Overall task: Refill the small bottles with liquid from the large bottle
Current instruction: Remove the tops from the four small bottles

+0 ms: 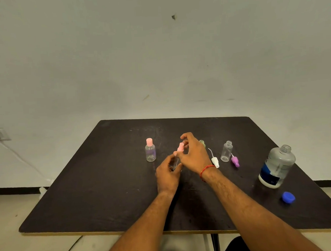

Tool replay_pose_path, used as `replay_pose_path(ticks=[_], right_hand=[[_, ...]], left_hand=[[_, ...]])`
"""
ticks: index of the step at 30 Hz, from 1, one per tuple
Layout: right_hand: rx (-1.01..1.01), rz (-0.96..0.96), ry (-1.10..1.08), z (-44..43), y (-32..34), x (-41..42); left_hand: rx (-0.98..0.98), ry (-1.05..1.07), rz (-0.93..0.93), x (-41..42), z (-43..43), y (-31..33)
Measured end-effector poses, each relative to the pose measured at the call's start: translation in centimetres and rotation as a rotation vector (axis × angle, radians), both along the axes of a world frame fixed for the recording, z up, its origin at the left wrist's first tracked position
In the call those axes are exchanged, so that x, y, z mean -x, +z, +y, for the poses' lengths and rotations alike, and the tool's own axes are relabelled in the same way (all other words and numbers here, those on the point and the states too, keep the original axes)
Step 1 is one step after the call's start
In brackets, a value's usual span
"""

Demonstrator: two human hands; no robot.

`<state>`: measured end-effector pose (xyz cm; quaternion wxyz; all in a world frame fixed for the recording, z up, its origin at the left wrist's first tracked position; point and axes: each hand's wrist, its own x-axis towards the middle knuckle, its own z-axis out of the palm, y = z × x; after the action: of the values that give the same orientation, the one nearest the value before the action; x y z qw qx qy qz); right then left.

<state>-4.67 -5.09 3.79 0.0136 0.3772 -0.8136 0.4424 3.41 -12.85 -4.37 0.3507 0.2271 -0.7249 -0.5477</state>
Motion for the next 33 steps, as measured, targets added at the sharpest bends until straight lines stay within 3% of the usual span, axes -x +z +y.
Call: replay_pose_path(ticks=[4,11,18,25,33], right_hand=[[-0.025,0.051,-0.018,-0.01,-0.20,0.03],[-0.031,-0.021,0.094,0.18,0.05,-0.02],[-0.041,-0.003,-0.025,-0.07,-0.10,0.08],[-0.010,0.001,0.101,0.22,0.15,-0.01],[-0.036,-0.021,-0.043,-0.11,0.06,-0.08]], left_hand=[[0.034,0.011,-0.019,0.05,-0.03,0.05],[0.027,0.009,0.010,0.08,-0.12,-0.15],[0.029,-0.011,0.019,0.00,-0.01,0.00],[0.025,0.005,0.006,0.05,0.09,0.09],[0.035,0.000,0.002,0.04,0.14,0.08]])
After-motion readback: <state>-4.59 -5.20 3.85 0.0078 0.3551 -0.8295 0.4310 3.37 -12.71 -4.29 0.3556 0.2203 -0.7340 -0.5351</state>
